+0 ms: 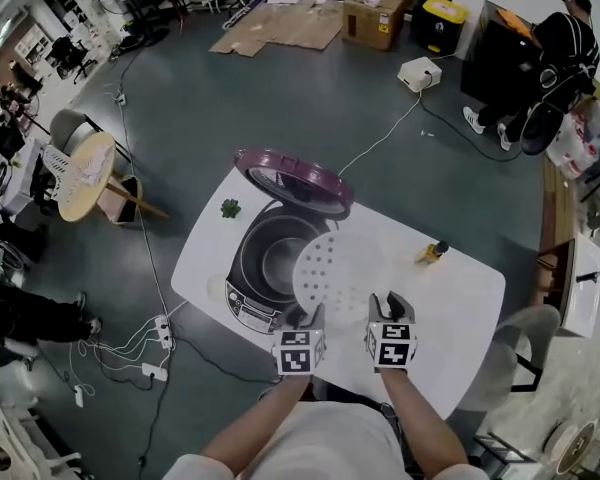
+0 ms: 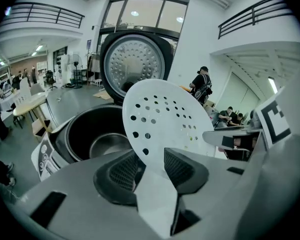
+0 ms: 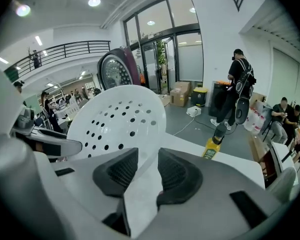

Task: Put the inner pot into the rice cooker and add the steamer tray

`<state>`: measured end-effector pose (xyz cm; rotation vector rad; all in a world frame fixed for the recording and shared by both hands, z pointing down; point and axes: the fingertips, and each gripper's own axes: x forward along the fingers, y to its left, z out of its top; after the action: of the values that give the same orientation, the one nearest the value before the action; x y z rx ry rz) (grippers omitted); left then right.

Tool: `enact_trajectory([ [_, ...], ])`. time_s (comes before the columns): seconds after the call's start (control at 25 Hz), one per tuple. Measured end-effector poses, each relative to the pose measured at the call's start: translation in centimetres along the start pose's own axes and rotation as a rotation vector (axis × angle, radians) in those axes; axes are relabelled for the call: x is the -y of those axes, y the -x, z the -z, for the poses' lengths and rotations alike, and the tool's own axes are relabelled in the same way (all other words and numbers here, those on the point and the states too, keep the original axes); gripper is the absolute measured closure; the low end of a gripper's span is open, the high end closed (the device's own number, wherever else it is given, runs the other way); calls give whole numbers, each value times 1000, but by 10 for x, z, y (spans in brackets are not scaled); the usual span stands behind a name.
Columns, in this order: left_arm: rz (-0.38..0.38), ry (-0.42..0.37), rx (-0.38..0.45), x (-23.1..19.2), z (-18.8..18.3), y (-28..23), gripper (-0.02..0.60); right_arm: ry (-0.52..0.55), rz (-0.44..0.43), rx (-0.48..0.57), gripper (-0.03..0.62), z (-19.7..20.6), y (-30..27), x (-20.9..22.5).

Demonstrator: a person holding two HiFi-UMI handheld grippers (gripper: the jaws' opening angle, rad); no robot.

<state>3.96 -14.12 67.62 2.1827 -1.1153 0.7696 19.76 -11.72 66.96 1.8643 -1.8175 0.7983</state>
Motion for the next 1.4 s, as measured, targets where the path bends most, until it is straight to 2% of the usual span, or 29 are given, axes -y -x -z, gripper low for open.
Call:
enact_trajectory([
  [0.36,-36,19,10,-61,0,30,402,52,-28,-3,454,-13,-10,-68],
  [0.68,-55,-77,-31,-118,-10,31,390,64,-38,-20,447,-25,-41,-117],
  [0.96,-34,-153,-114,-158,-25,13,380,70,-42,-85,433,-32,-75,-144],
  [1.24,-35,-237,-214,-172,-19,-9,371,48,-10,-171,422,-17,-95,-148],
  [1.4,-43,-255,-262,-176,-13,-13,364,50,-4,-206,418,-7,-97,-146],
])
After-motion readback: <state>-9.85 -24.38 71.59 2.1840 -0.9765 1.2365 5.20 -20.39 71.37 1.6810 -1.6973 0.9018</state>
